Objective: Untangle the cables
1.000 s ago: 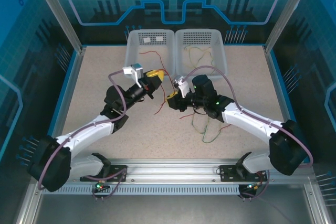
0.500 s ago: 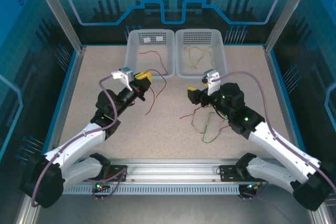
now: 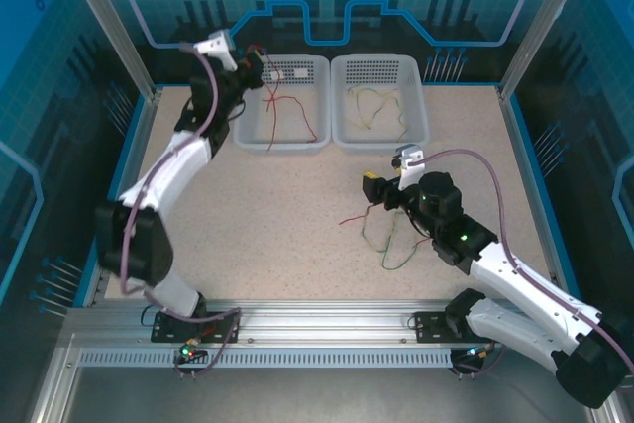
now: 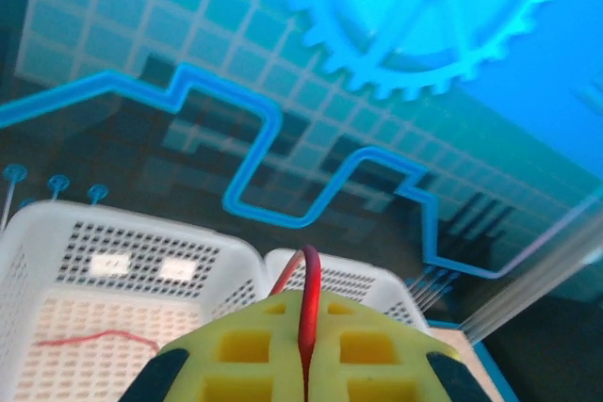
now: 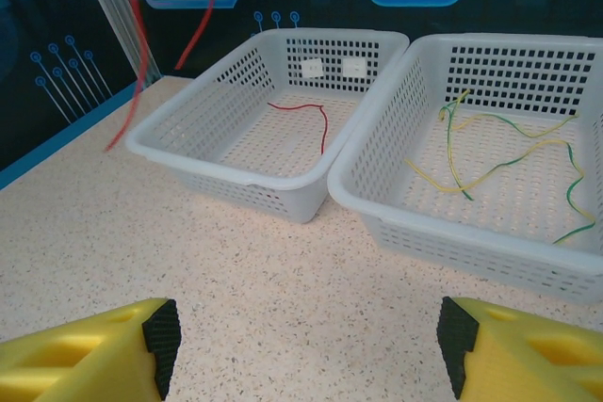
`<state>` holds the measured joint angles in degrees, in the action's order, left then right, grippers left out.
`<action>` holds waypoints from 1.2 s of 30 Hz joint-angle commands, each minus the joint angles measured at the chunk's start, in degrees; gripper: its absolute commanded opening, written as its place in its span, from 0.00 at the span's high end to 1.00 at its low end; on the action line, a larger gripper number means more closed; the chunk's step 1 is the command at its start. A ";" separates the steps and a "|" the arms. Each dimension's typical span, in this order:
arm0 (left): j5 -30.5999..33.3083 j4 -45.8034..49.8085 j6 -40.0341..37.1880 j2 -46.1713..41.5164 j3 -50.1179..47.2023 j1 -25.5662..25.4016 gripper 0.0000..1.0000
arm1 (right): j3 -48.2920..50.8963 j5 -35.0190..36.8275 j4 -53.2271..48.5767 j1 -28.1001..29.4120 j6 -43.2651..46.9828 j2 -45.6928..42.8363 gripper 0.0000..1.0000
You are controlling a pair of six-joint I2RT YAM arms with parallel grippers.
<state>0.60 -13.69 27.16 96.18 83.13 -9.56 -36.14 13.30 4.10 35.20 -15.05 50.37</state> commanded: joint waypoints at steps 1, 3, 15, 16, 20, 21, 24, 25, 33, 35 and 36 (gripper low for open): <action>-1.34 14.92 2.74 11.41 14.73 1.39 1.00 | -0.12 0.69 1.71 -0.22 -0.88 -0.67 0.25; -4.08 19.78 3.48 20.25 24.95 2.34 1.00 | 0.15 0.87 1.44 -0.11 -0.52 -1.59 0.25; -7.24 23.77 4.22 42.53 47.71 3.26 0.38 | 0.57 2.78 -3.59 -0.32 0.87 -7.50 0.24; -6.53 25.00 3.56 42.24 48.01 3.19 0.26 | 0.37 2.94 -3.89 -0.31 1.09 -7.72 0.24; 0.11 33.66 -0.79 37.74 47.59 3.15 0.19 | -0.38 3.13 -4.63 -0.31 1.51 -7.85 0.24; 2.01 35.98 -1.66 35.75 46.62 3.07 0.19 | -0.48 3.29 -4.51 -0.31 1.59 -7.75 0.24; 4.98 34.95 -4.57 26.25 36.13 2.14 0.21 | -0.91 5.28 -4.97 -0.49 1.44 -6.27 0.23; 5.95 33.84 -5.50 22.90 31.80 1.48 0.21 | -1.41 6.07 -5.61 -0.64 1.26 -5.47 0.23; 11.09 10.77 -12.29 -11.08 -13.42 -15.53 0.26 | -9.23 -4.24 -16.29 -15.41 -8.80 6.72 0.17; 10.24 9.56 -12.21 -14.12 -19.19 -20.96 0.27 | -12.10 -8.91 -21.72 -20.60 -12.24 12.12 0.23; 9.15 8.61 -11.36 -14.88 -22.22 -23.30 0.29 | -12.95 -10.38 -24.12 -22.53 -12.66 14.57 0.26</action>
<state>9.21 0.16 18.13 80.95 68.05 -29.04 -46.41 10.17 -10.74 16.84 -22.02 60.64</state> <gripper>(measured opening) 0.715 0.752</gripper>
